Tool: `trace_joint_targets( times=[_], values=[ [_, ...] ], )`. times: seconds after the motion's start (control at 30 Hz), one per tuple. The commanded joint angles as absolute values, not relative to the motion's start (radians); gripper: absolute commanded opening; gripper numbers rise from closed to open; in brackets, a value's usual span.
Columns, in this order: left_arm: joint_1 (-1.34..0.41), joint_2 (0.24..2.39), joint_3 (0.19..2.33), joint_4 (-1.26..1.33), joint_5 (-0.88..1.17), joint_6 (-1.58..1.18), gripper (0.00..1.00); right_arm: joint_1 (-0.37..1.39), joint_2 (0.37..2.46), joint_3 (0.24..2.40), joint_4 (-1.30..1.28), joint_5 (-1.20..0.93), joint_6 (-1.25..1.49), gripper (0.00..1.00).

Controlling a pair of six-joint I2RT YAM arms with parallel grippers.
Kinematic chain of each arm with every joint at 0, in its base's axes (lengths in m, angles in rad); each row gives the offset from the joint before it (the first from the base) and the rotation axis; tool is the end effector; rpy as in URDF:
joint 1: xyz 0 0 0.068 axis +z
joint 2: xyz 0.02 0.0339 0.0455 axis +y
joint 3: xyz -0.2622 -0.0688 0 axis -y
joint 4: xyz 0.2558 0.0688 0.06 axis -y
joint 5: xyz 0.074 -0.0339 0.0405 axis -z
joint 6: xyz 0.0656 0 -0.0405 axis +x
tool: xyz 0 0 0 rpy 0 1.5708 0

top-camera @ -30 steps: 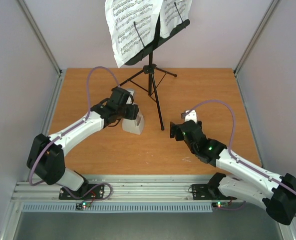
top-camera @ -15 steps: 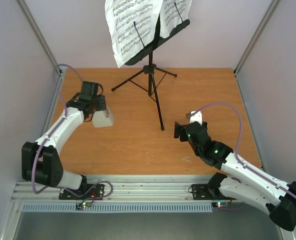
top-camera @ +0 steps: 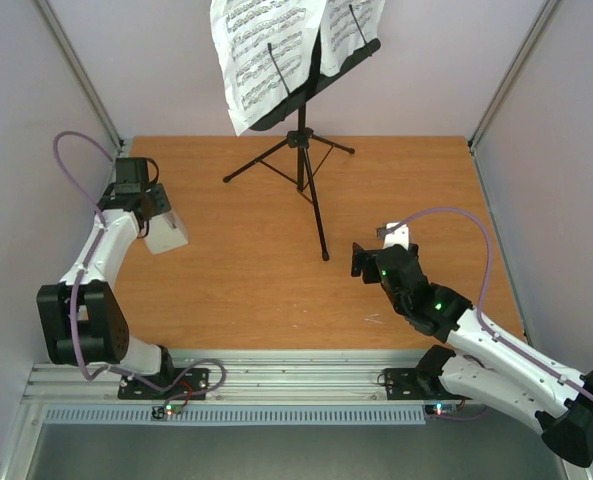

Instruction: Pack up the instrument practice props

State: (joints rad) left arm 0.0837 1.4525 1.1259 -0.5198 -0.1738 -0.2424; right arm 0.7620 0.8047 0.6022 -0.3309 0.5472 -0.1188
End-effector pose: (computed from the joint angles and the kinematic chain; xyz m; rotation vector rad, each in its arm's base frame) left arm 0.3403 0.0399 0.2448 -0.4684 2.3587 0.1365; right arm 0.1775 0.1222 0.2437 -0.5624 1.9445 -0.1715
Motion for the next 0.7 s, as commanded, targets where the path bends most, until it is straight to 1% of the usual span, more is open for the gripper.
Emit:
trace_joint_targets(
  times=[0.0,0.03,0.07,0.1,0.13,0.17,0.3,0.43,0.53,0.57,0.6,0.67],
  values=[
    [0.096,1.487,1.161,-0.504,-0.2,-0.19,0.64,0.757,0.787,0.592,-0.341,0.557,-0.126,0.98],
    [0.096,1.485,1.161,-0.506,-0.192,-0.191,0.7,0.756,0.785,0.593,-0.343,0.557,-0.125,0.99],
    [0.096,1.479,1.161,-0.505,-0.183,-0.197,0.78,0.757,0.783,0.596,-0.346,0.556,-0.124,0.99],
    [0.096,1.468,1.162,-0.505,-0.17,-0.2,0.89,0.756,0.781,0.599,-0.349,0.554,-0.124,0.98],
    [0.096,1.456,1.164,-0.505,-0.152,-0.205,0.97,0.756,0.78,0.603,-0.352,0.552,-0.126,0.98],
    [0.096,1.438,1.168,-0.508,-0.131,-0.206,0.99,0.756,0.779,0.609,-0.356,0.549,-0.128,0.99],
    [0.096,1.352,1.227,-0.557,-0.054,-0.224,0.99,0.752,0.781,0.649,-0.382,0.526,-0.141,0.98],
    [0.097,1.254,1.325,-0.639,0.008,-0.237,0.99,0.727,0.8,0.713,-0.386,0.443,-0.171,0.99],
    [0.096,1.219,1.414,-0.717,0.092,-0.25,0.99,0.695,0.841,0.775,-0.36,0.383,-0.183,0.98],
    [0.094,1.215,1.439,-0.732,0.171,-0.26,0.99,0.678,0.859,0.796,-0.34,0.358,-0.188,0.99],
    [0.084,1.214,1.461,-0.743,0.233,-0.266,0.99,0.655,0.88,0.819,-0.317,0.324,-0.19,0.99],
    [0.035,1.214,1.509,-0.796,0.275,-0.251,0.99,0.596,0.939,0.871,-0.269,0.235,-0.177,0.99]
  ],
)
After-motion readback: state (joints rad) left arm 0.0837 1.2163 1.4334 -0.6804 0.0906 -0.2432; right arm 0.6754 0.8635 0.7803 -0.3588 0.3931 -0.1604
